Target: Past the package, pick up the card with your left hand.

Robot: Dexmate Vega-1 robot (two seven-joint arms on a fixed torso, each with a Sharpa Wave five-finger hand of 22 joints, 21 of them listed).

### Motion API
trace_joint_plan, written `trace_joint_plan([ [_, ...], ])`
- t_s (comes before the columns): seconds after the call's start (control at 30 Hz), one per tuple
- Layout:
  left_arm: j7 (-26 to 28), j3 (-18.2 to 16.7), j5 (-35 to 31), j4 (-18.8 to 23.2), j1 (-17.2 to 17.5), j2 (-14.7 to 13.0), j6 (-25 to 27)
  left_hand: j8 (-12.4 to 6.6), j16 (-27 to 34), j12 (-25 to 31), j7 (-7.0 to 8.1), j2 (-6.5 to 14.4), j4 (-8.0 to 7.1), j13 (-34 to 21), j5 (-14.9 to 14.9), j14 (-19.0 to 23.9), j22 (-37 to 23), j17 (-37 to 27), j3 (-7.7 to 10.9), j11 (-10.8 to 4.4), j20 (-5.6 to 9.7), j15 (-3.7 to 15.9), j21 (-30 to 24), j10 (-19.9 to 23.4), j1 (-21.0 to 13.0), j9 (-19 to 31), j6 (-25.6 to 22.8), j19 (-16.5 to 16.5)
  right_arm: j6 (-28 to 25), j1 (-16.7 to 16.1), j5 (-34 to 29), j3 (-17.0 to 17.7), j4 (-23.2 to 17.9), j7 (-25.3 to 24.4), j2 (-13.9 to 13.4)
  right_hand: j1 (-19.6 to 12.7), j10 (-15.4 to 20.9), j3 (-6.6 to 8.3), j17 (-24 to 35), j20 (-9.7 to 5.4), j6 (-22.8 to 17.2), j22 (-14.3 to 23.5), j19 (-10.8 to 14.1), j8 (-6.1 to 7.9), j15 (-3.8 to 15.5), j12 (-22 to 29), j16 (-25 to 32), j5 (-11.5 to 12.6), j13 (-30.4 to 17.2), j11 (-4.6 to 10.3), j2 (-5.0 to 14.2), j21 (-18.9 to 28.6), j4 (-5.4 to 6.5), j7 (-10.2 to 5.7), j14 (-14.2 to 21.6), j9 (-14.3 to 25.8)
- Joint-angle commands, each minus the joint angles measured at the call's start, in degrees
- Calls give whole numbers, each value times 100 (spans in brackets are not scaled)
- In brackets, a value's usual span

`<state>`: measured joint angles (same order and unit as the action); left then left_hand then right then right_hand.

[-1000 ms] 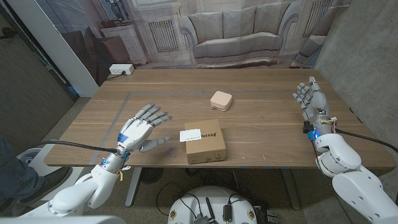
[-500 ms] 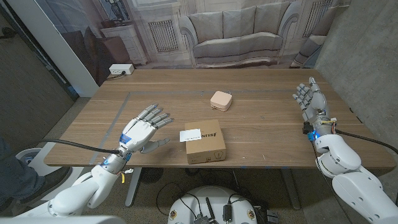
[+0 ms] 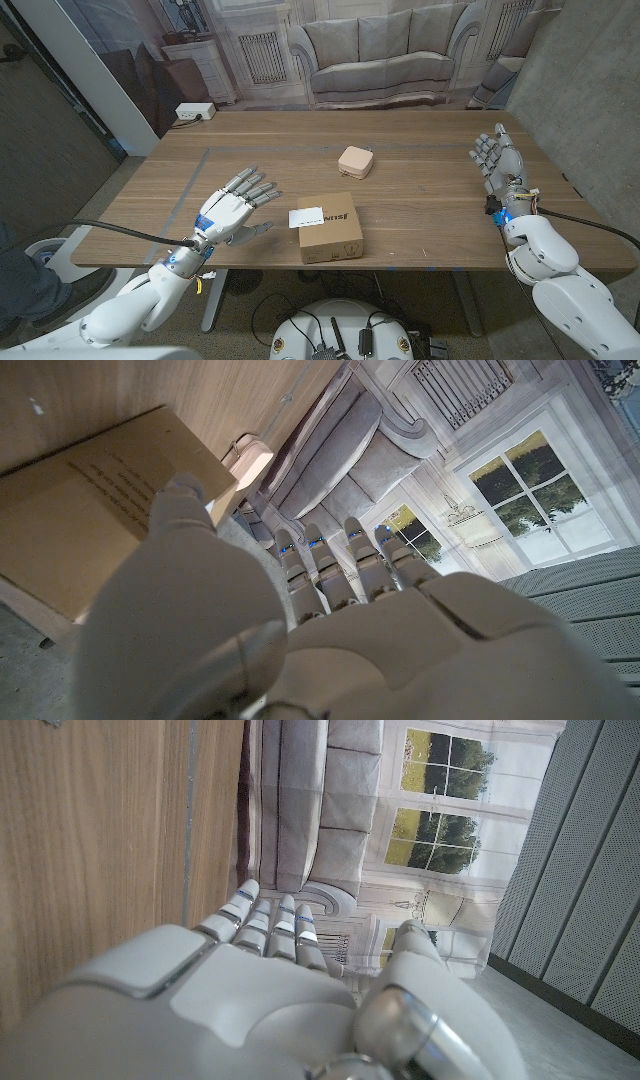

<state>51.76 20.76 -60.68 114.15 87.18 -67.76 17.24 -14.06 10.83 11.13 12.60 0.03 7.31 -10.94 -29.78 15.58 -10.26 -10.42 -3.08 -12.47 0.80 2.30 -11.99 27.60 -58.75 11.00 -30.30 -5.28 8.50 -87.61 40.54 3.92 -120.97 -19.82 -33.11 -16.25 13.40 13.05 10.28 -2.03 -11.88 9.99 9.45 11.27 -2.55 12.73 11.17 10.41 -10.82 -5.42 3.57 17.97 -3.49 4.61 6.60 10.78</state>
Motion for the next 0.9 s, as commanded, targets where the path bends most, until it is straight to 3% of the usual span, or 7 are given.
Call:
trace_joint_plan([
  [0.03, 246, 236, 240, -200, -357, -75, -464, -76, 30, 49, 10, 47, 87, -13, 6, 81, -34, 1, 26, -1, -56, 914, -4, 128, -231, 27, -187, -54, -91, 78, -41, -87, -20, -100, 10, 19, 56, -5, 25, 0, -68, 33, 73, 13, 12, 5, -34, -9, -7, 3, 9, -27, -19, 3, 43, 30],
  [0.23, 339, 308, 282, -269, -489, -89, -667, -128, 44, 61, 10, 183, 109, -14, 108, 161, -38, -4, 101, -7, -102, 904, -17, 283, -516, 37, -408, -98, -107, 116, -73, -129, -35, -151, 12, 21, 49, -7, 25, 3, -68, 34, 79, 13, 1, 1, -36, -9, -7, 22, 10, -38, -22, 4, 40, 30],
  [0.27, 346, 324, 294, -285, -516, -91, -713, -189, 32, 61, 12, 267, 103, -11, 198, 184, -37, -3, 136, -8, -102, 898, -17, 380, -668, 47, -623, -113, -108, 118, -80, -132, -45, -160, 11, 22, 54, -8, 25, 3, -72, 34, 78, 14, 2, 3, -37, -9, -7, 7, 10, -44, -23, 7, 39, 31],
  [0.9, 564, 709, 173, -561, -918, 140, -1181, -167, 36, 43, 18, 303, 111, -8, 367, 266, -37, -4, 151, -10, -152, 903, -41, 489, -878, 38, -691, -204, -1, 14, -153, -117, -124, -176, 43, 30, 63, -15, 25, 14, -69, 35, 93, 11, 5, 4, -34, -9, -8, 9, 13, -79, -29, 2, 54, 31],
])
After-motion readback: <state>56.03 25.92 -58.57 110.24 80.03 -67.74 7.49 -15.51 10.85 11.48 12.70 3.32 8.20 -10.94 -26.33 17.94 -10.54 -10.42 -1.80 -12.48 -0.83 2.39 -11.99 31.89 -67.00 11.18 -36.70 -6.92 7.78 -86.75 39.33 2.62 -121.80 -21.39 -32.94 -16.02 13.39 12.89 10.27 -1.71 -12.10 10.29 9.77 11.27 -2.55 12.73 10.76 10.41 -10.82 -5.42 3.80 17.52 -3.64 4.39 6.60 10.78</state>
